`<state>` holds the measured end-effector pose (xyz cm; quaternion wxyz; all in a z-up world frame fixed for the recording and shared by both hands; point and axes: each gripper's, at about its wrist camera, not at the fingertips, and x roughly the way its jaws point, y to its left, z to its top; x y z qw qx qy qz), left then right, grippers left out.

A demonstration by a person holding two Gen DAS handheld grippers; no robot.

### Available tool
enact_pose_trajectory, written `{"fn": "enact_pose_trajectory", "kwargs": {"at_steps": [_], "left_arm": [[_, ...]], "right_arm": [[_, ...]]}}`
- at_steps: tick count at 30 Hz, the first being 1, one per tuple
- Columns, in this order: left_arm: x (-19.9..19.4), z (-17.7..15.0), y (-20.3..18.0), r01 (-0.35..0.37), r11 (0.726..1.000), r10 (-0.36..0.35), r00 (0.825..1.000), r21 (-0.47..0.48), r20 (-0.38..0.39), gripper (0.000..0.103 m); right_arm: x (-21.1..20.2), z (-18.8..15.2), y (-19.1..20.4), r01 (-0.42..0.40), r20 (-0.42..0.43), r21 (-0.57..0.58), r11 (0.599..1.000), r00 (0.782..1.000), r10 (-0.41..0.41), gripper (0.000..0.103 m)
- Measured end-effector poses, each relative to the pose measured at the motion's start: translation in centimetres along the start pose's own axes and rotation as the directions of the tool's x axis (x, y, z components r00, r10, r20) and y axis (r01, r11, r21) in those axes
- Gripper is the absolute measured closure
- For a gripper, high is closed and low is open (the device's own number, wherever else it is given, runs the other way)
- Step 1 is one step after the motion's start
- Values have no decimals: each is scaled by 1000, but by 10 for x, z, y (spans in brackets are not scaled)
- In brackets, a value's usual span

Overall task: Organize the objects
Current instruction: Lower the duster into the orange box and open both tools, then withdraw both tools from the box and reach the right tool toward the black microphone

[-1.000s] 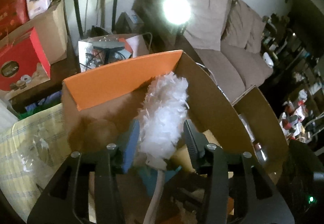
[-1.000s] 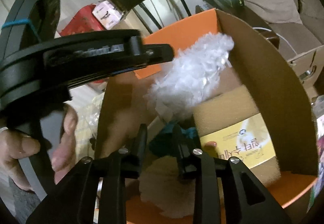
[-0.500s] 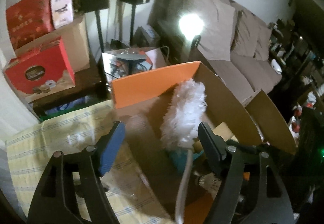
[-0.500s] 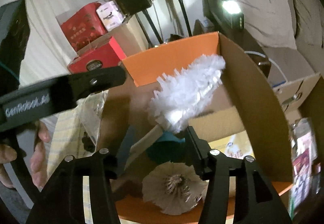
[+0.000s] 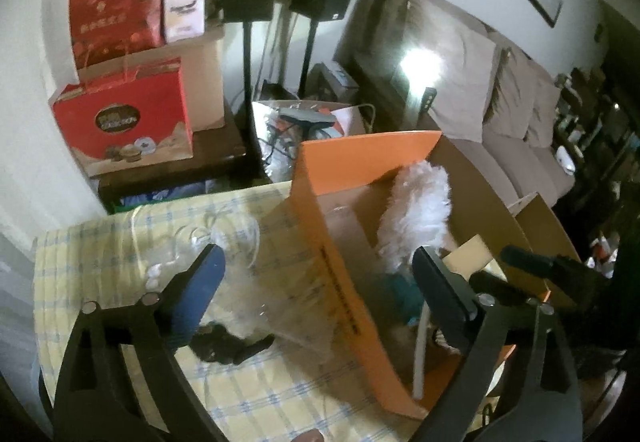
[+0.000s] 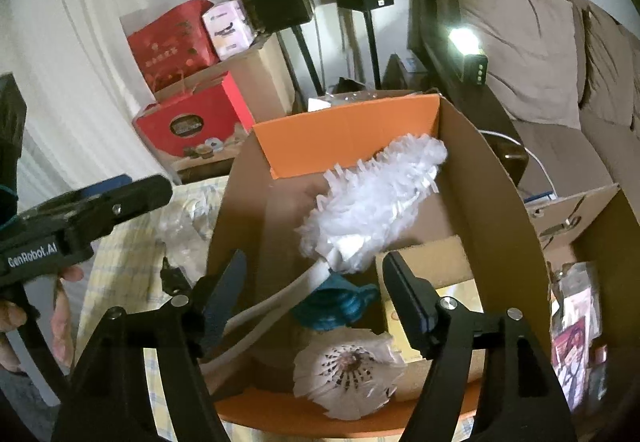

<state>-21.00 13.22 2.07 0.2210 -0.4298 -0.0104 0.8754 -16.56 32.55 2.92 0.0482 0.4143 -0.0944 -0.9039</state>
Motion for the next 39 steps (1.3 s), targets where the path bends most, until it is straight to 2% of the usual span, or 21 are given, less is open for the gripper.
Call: {"fn": "enact_pose_trajectory", "kwargs": {"at_steps": [6, 9, 17, 30, 39], "left_arm": [[-10, -14, 19, -23, 999, 23, 1000, -29, 1, 7], [-19, -22, 27, -34, 999, 35, 999, -27, 15, 0], [-44, -42, 54, -110, 994, 110, 993, -9, 41, 0], [-62, -80, 128, -130, 979, 133, 991, -159, 9, 0], [-67, -100, 160, -161, 967, 162, 987, -197, -9, 0]], "right_arm": [[-3, 3, 11, -4, 12, -13, 1000, 1000, 4, 23], [-4, 2, 20, -5, 13, -30, 1000, 1000, 6, 22], [-4, 1, 50, -51, 1, -61, 997, 999, 51, 17], [11, -9, 108, -76, -17, -174, 982, 997, 74, 16], [32, -27, 152, -116, -62, -264, 957, 993, 103, 19]]}}
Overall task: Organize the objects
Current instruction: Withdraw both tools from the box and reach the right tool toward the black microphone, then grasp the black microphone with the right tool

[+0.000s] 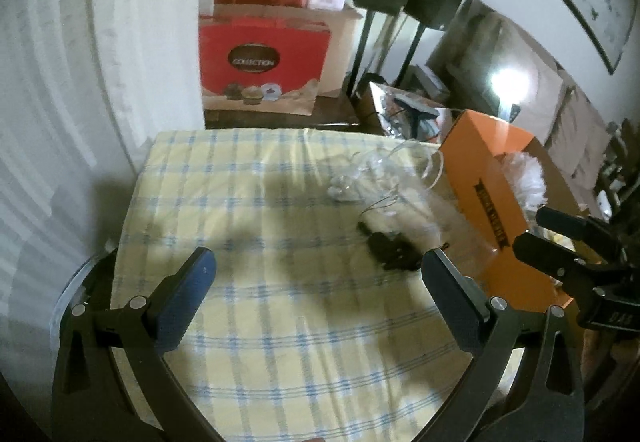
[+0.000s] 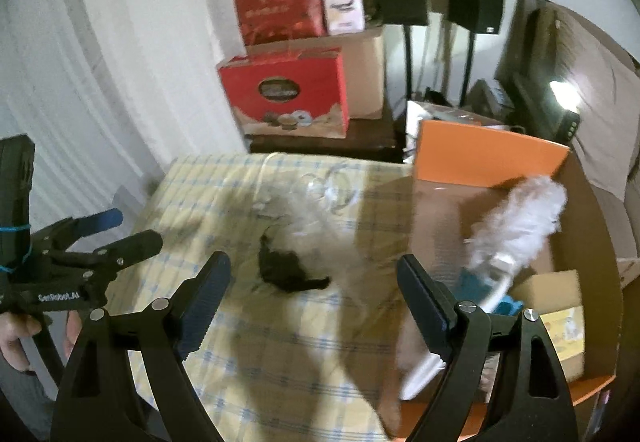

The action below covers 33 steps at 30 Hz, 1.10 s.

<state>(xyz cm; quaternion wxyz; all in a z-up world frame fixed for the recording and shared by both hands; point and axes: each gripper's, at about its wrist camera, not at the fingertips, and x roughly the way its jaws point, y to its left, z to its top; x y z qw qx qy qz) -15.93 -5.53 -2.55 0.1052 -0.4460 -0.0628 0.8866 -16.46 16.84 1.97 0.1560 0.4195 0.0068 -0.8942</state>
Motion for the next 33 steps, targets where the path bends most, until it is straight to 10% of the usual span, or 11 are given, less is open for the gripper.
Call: {"fn": "enact_pose_trajectory", "kwargs": {"at_steps": [13, 33], "left_arm": [[9, -12, 24, -34, 999, 34, 999, -12, -22, 0], [37, -25, 40, -8, 998, 3, 997, -59, -82, 0]], "right_arm": [[47, -6, 28, -51, -87, 1, 999, 995, 51, 50], [120, -9, 21, -5, -203, 41, 999, 979, 13, 65]]}}
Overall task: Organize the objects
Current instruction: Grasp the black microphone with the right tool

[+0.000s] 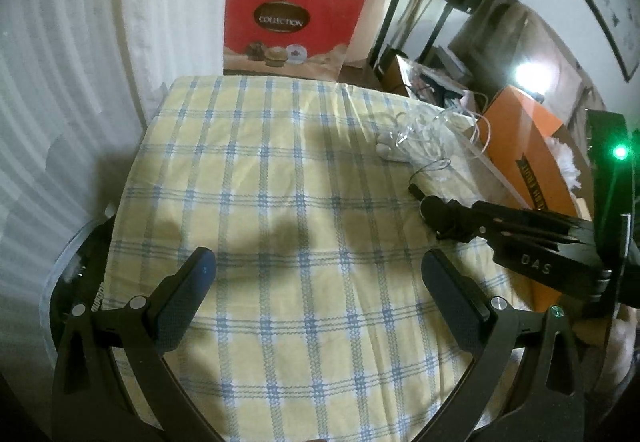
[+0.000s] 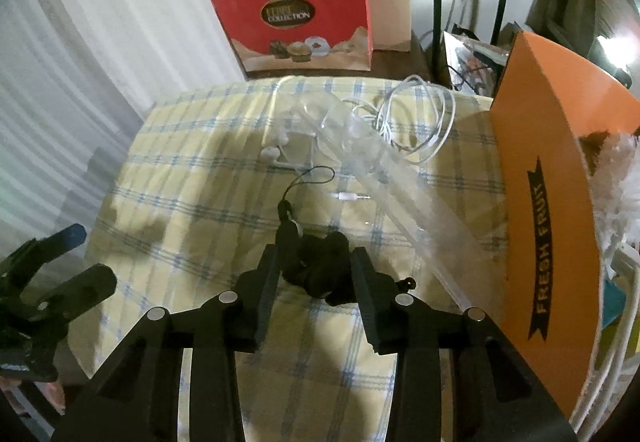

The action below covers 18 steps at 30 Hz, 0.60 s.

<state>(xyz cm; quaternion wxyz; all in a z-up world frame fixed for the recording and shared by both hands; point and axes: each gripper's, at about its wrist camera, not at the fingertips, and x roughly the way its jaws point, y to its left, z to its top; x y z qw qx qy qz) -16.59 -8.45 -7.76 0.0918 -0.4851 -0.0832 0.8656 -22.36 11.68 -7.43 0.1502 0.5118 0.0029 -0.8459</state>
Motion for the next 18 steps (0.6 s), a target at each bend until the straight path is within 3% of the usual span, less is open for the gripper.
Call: {"fn": "enact_pose_trajectory", "kwargs": {"at_steps": [6, 13, 18], "left_arm": [[5, -1, 0, 20, 1000, -21, 1000, -7, -16, 0], [7, -3, 1, 27, 999, -28, 999, -17, -24, 0], [6, -3, 0, 33, 999, -34, 999, -16, -24, 1]], "right_arm": [[9, 2, -1, 7, -11, -2, 1000, 1000, -7, 65], [4, 4, -6, -16, 21, 16, 1000, 1000, 16, 84], [1, 3, -14, -42, 23, 59, 997, 999, 41, 87]]}}
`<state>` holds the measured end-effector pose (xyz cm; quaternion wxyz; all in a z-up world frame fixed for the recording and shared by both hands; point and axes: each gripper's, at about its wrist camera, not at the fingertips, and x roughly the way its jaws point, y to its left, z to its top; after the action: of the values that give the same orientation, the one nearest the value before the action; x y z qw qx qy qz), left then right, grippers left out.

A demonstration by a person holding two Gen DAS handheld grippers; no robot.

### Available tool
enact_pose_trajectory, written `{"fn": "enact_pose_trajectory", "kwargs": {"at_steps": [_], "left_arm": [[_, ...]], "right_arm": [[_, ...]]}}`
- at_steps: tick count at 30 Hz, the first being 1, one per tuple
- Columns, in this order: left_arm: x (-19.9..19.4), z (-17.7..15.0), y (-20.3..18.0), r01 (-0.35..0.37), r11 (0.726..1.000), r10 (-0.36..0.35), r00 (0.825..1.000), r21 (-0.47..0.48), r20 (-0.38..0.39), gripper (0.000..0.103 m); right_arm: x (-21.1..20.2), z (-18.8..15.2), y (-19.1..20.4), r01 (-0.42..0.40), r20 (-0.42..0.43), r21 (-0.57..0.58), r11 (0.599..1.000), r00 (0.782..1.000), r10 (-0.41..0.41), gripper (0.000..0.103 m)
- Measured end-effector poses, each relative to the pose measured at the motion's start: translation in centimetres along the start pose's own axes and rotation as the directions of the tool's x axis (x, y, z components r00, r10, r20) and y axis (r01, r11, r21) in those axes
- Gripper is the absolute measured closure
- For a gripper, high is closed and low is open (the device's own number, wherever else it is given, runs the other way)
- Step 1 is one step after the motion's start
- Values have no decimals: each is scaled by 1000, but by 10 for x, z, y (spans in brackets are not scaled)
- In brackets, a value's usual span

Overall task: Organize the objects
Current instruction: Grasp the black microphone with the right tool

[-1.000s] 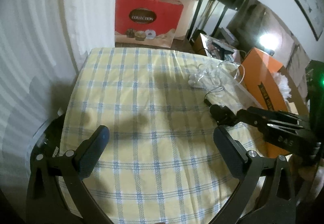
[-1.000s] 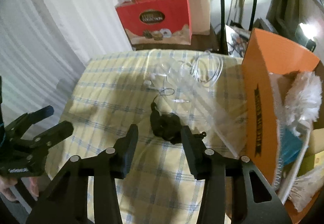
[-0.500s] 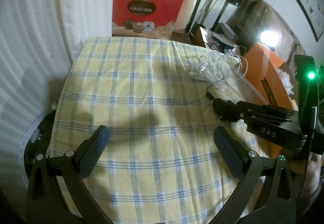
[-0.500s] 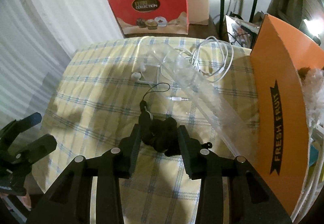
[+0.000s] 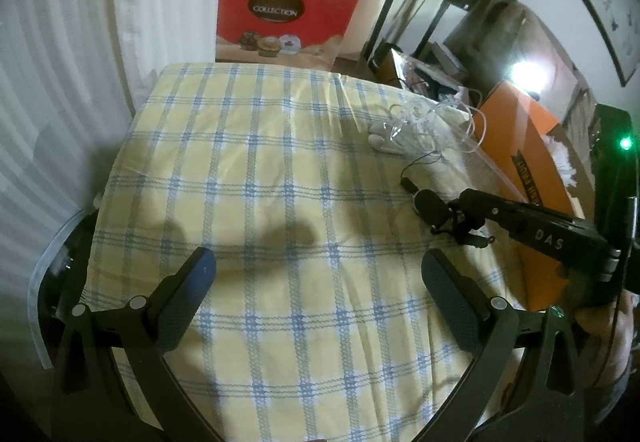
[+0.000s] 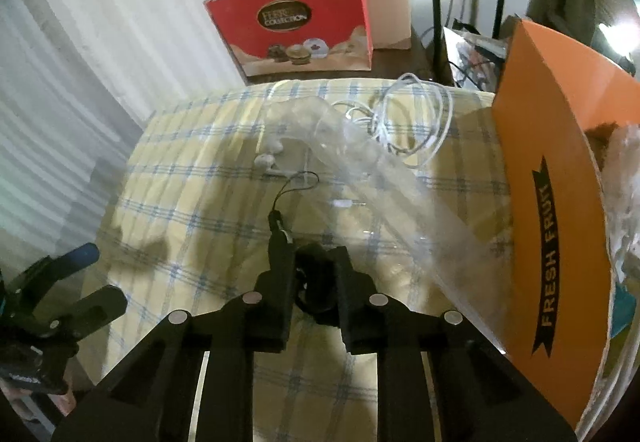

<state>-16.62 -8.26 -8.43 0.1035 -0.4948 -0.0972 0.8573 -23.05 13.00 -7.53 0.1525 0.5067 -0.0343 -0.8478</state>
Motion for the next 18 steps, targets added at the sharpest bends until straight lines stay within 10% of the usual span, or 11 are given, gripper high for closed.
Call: {"fn": "enact_pose_trajectory", "kwargs": {"at_steps": [18], "left_arm": [[4, -6, -21, 36, 999, -35, 999, 33, -31, 0]], "right_arm": [[-7, -7, -7, 16, 1, 38, 999, 1000, -16, 89]]}}
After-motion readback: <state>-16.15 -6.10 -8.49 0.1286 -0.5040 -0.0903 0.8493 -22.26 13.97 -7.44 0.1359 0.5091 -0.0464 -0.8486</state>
